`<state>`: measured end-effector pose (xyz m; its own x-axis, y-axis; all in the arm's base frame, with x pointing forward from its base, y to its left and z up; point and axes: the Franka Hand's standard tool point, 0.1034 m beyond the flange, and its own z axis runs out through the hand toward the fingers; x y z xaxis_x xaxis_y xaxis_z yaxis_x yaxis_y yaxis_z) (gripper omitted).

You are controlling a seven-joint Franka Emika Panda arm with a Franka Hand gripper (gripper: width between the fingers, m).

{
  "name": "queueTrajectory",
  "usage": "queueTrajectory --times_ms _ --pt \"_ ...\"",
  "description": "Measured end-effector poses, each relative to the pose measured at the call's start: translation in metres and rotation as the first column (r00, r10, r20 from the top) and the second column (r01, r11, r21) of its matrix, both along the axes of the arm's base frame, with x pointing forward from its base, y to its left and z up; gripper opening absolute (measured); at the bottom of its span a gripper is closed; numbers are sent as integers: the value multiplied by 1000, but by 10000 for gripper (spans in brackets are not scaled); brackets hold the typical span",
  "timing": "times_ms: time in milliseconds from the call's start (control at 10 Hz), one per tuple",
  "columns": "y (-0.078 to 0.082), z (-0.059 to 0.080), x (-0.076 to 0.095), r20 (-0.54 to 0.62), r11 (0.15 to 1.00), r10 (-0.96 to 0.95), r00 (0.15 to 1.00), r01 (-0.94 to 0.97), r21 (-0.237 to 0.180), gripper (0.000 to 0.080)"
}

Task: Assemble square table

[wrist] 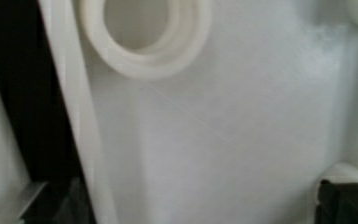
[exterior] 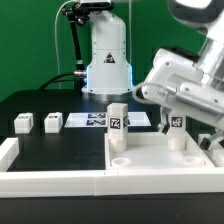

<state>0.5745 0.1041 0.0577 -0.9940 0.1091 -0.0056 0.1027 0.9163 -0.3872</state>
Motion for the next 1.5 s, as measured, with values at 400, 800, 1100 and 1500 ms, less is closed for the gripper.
queueTrajectory --times_ms 400,800,1100,1500 --pt "-19 39 -2 59 1000 -23 998 23 4 648" --pt "-18 35 -3 107 988 -157 982 157 11 648" --pt "-35 38 3 216 908 -418 882 411 78 648" --pt "-51 41 -11 340 654 -743 577 734 183 648"
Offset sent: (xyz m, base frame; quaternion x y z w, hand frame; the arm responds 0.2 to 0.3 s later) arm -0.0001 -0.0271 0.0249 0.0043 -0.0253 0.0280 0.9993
